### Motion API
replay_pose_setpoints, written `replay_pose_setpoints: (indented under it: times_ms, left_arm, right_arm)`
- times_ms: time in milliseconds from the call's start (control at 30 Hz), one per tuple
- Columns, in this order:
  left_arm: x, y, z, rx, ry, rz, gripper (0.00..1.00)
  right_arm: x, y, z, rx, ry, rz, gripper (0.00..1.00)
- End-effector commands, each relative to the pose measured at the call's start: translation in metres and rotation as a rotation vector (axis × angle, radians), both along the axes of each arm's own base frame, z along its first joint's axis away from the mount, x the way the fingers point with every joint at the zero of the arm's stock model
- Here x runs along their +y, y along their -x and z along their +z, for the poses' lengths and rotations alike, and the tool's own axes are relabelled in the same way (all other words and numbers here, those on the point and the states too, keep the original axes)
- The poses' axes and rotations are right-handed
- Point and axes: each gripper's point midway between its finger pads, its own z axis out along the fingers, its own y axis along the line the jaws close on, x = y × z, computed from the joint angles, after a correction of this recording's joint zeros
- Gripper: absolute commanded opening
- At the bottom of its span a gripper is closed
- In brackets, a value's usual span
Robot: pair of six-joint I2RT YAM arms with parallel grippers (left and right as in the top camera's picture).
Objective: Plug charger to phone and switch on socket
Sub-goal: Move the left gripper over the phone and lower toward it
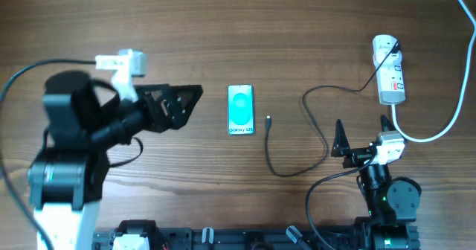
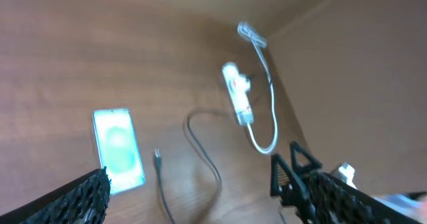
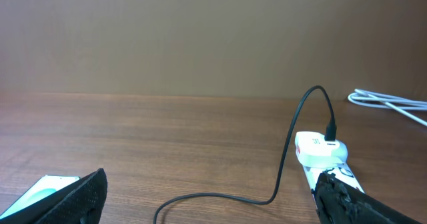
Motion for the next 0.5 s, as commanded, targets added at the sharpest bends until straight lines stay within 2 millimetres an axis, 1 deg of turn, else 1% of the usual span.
replay_pose_setpoints:
  times_ms: [0,67,133,167,200,267,333,367,400,467]
  left_arm:
    - [-0.014,0.000,-0.025,0.143,-0.034,-0.006,0.99]
    - [-0.016,0.000,-0.044,0.206,-0.113,0.022,1.00]
    - [-0.016,0.001,-0.067,0.295,-0.243,0.084,1.00]
    - [-0.015,0.001,-0.074,0.339,-0.312,0.117,1.00]
    - [-0.019,-0.001,-0.079,0.386,-0.377,0.128,0.99]
    - [-0.023,-0.005,-0.079,0.435,-0.451,0.120,0.99]
    - [-0.021,-0.013,-0.082,0.500,-0.539,0.133,0.99]
    - [-0.015,-0.018,-0.087,0.546,-0.598,0.167,1.00]
    - [-0.007,-0.023,-0.096,0.601,-0.676,0.212,0.99]
    - [-0.012,-0.028,-0.114,0.659,-0.719,0.200,1.00]
  right_arm:
    - [0.001,0.000,0.002,-0.010,0.009,0.002,1.00]
    - [0.001,0.000,0.002,-0.009,0.008,0.002,1.00]
    - [0.001,0.000,0.002,-0.010,0.009,0.002,1.00]
    - [0.001,0.000,0.002,-0.009,0.009,0.002,1.00]
    - [0.001,0.000,0.002,-0.010,0.009,0.002,1.00]
    - [0.001,0.000,0.002,-0.010,0.009,0.002,1.00]
    - [0.001,0.000,0.002,-0.009,0.009,0.002,1.00]
    - [0.001,0.000,0.002,-0.010,0.009,0.002,1.00]
    - [0.001,0.000,0.002,-0.010,0.009,0.002,1.00]
    - [0.001,0.000,0.002,-0.009,0.009,0.002,1.00]
